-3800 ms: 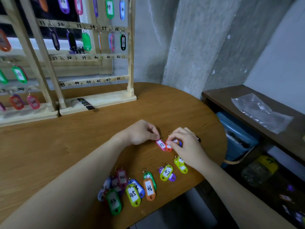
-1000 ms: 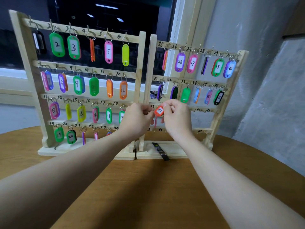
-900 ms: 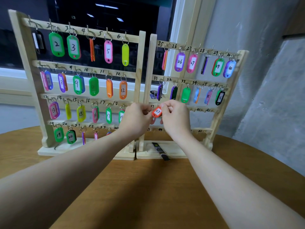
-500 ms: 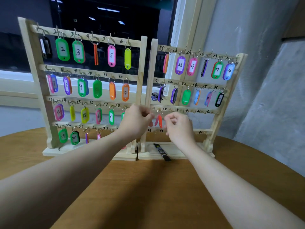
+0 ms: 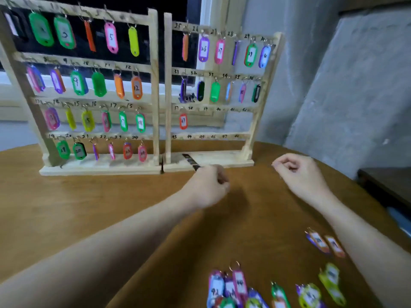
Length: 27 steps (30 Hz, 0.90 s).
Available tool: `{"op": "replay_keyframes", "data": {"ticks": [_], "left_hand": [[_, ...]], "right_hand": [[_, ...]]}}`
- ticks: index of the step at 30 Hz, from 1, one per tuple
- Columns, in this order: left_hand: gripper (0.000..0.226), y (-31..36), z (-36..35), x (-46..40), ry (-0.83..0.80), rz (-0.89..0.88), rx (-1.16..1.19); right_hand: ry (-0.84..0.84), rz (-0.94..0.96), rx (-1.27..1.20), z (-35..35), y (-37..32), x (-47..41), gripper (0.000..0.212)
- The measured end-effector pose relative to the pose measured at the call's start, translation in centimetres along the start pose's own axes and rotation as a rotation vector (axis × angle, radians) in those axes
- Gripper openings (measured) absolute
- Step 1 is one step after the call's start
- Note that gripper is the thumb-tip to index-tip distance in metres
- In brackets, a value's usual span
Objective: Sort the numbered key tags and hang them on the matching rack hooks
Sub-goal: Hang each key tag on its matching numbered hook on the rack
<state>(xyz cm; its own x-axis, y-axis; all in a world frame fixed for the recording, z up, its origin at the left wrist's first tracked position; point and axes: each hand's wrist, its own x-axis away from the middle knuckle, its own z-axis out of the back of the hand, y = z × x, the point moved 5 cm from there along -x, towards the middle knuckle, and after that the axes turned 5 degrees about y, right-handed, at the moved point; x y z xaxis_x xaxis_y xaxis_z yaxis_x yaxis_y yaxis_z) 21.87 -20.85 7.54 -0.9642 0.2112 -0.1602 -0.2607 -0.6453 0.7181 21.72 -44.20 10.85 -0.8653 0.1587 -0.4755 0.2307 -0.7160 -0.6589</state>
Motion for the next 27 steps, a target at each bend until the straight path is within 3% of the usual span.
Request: {"op": "replay_keyframes", "data": {"ticks": [5,9,12,16,22,27], "left_hand": [[0.025,3.0,-7.0,0.7,-0.164,-0.007,0.001],[0.008,5.3,-11.9,0.9,-0.301,-0.071,-0.047],[0.005,6.6,-14.0,0.0,-0.282,-0.093,-0.057],[0.008,7.8,-15.9,-0.5,-0.345,-0.103,-0.009],[0.023,7.5,-16.8,-0.2,-0.302,-0.123,0.006],[0.017,7.5,-16.8,0.0,-0.268,-0.18,0.005]], "right_hand": [[0.232,-0.182,0.017,5.9,6.7,7.3,0.015],[0.278,-0.313,0.039,8.1,10.3,11.9,0.012],[0.223,-0.29,0.047,7.7,10.9,12.1,0.011],[0.063,-0.157,0.272,6.2,10.8,11.9,0.007],[0.052,-0.114,0.341,5.8,11.1,11.7,0.014],[0.034,-0.137,0.323,5.8,11.3,11.8,0.008]]}}
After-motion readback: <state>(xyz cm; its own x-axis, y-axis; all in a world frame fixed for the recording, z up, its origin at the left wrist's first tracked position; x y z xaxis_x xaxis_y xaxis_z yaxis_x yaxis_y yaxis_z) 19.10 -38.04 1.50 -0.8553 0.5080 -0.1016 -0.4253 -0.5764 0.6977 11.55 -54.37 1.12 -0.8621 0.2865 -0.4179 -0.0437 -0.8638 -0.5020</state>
